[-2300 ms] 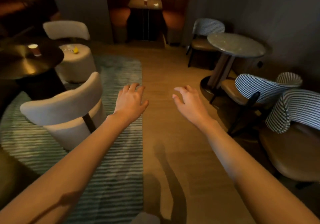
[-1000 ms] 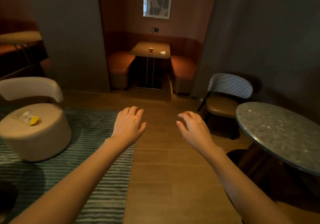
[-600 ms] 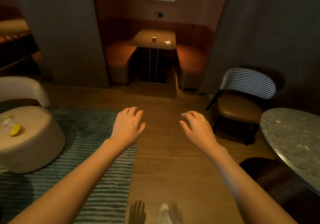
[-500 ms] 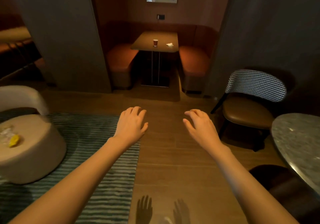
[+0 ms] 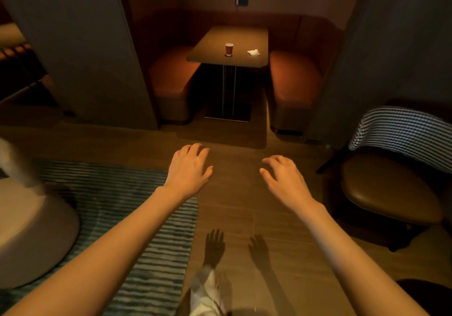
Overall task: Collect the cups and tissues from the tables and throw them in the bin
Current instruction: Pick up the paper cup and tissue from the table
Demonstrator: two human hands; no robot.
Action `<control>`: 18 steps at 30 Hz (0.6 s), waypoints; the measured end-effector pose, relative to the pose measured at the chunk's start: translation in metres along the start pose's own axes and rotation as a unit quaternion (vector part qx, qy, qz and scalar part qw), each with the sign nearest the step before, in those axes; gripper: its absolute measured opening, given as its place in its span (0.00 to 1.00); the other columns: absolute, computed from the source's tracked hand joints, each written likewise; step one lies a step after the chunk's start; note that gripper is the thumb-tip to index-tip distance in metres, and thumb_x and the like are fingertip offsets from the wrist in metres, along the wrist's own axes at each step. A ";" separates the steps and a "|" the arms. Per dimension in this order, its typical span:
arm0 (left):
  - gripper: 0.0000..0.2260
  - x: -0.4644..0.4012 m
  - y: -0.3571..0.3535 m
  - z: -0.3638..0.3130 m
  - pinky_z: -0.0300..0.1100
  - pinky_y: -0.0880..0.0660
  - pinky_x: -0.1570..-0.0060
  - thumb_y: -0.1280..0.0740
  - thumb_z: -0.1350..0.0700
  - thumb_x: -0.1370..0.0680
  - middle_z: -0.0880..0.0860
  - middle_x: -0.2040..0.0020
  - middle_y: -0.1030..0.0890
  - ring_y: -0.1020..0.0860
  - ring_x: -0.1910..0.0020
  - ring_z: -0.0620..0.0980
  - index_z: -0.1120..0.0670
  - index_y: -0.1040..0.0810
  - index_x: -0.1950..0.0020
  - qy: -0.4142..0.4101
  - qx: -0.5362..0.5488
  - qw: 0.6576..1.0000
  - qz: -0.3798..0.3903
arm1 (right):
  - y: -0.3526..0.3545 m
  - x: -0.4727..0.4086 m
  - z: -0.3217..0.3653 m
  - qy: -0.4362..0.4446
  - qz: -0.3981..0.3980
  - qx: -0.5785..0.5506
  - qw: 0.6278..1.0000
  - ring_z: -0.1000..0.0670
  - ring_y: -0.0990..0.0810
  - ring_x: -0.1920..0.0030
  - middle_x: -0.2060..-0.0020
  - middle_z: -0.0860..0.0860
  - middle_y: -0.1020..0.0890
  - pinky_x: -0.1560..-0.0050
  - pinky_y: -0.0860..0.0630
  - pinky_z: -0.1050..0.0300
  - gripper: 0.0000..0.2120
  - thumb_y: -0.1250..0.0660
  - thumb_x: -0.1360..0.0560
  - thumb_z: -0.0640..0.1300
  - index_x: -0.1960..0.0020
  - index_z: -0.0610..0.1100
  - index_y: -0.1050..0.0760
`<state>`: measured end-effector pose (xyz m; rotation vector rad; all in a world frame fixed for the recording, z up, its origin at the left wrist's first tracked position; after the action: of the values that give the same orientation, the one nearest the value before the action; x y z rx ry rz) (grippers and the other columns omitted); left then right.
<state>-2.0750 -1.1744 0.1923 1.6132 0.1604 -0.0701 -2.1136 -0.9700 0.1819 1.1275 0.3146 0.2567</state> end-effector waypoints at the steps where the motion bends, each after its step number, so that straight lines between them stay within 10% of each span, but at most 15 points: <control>1: 0.24 -0.024 -0.006 0.008 0.49 0.35 0.33 0.40 0.45 0.21 0.53 0.29 0.33 0.35 0.30 0.54 0.52 0.36 0.28 0.000 0.002 1.000 0.000 | -0.004 -0.026 -0.002 0.001 0.003 0.001 1.000 0.48 0.35 0.30 0.33 0.48 0.28 0.31 0.35 0.51 0.19 0.41 0.20 0.51 0.31 0.45 0.30; 18: 0.25 -0.395 -0.094 0.140 0.50 0.36 0.33 0.39 0.46 0.22 0.55 0.29 0.33 0.35 0.30 0.56 0.53 0.36 0.27 0.030 0.006 0.998 0.052 | -0.070 -0.431 -0.039 -0.022 0.056 -0.023 0.998 0.50 0.39 0.28 0.31 0.51 0.31 0.29 0.39 0.51 0.19 0.42 0.19 0.51 0.30 0.47 0.31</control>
<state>-2.4715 -1.3340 0.1490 1.6329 0.1217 0.0571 -2.5244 -1.1192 0.1524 1.1046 0.2062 0.3353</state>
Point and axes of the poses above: each hand's wrist, its own x-axis away from the middle knuckle, its own y-axis out of the back of the hand, z = x × y, the point moved 10 cm from there along -x, towards the middle knuckle
